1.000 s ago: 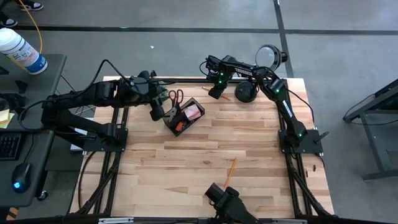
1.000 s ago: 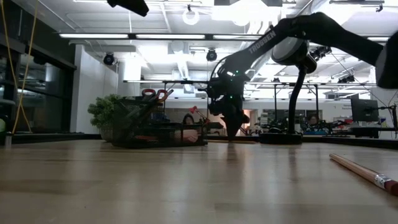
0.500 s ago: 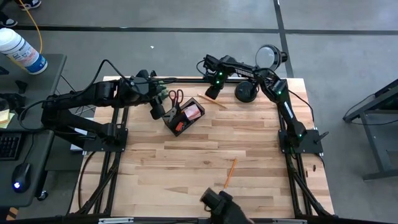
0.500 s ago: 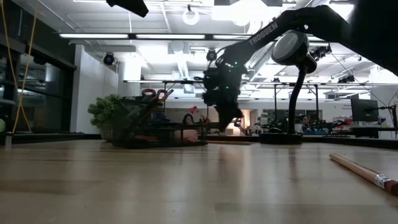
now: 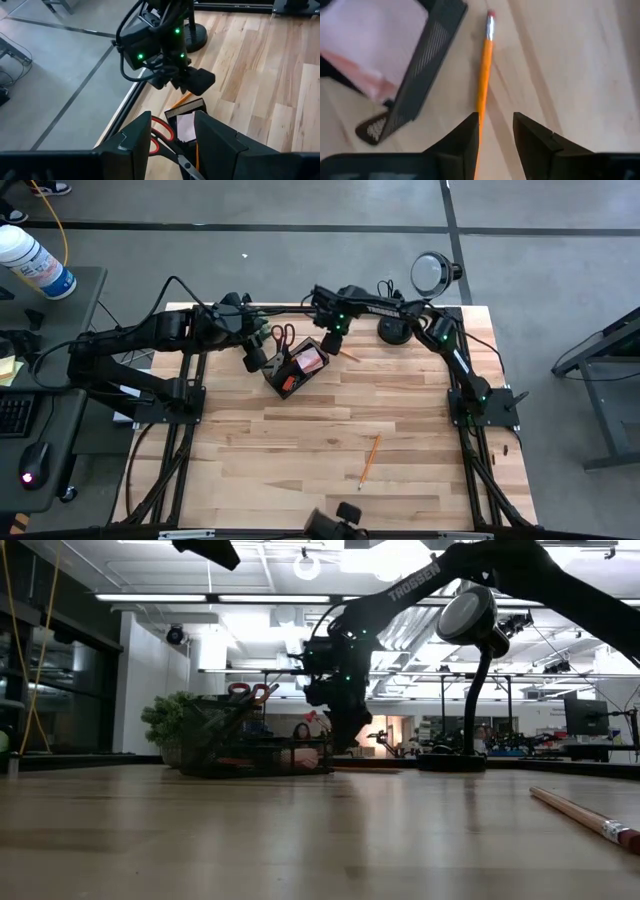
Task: Pick and place office supplies into organizer
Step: Put the top orange pencil into the black desk organizer
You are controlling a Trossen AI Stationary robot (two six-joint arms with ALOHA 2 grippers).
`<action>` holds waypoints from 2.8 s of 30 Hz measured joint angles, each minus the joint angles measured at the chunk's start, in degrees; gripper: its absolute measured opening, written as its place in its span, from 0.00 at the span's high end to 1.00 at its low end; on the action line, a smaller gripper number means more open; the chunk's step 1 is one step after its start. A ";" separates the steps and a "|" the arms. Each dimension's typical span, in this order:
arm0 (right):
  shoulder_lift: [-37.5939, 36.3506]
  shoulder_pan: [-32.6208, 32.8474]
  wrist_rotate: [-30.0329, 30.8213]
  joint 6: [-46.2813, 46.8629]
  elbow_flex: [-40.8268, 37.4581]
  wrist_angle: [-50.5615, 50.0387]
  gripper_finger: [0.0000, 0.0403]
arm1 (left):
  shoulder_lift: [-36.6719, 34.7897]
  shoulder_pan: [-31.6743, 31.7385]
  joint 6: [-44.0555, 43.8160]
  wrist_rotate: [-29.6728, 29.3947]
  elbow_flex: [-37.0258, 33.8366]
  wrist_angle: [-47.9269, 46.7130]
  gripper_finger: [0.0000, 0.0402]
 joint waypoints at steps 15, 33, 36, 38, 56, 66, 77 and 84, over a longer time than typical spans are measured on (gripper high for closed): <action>0.11 3.07 2.83 2.42 0.02 -14.92 0.72 | 0.00 -0.01 -0.02 0.83 0.00 -0.02 0.66; -0.46 0.26 0.14 2.15 0.07 -16.08 0.72 | 0.00 0.02 0.66 0.65 0.00 -0.09 0.66; -0.46 0.33 -0.05 2.19 0.04 -16.81 0.72 | 0.00 -0.01 0.66 0.61 0.00 -0.09 0.66; -0.51 0.34 -0.89 2.21 0.04 -17.05 0.72 | 0.00 0.01 0.66 0.58 0.00 -0.11 0.66; -20.37 0.97 -1.19 5.01 -32.15 10.18 0.72 | 0.32 0.03 1.03 -5.27 0.07 0.02 0.66; -20.37 0.97 0.78 6.32 -37.56 10.88 0.72 | 0.29 0.02 1.29 -5.22 0.07 3.80 0.66; -20.37 1.00 -0.07 7.61 -40.06 15.81 0.72 | 0.29 0.02 1.27 -4.52 0.07 5.64 0.66; -20.37 2.39 1.15 7.37 -40.15 16.86 0.75 | 0.29 0.02 1.17 -4.52 0.07 6.13 0.66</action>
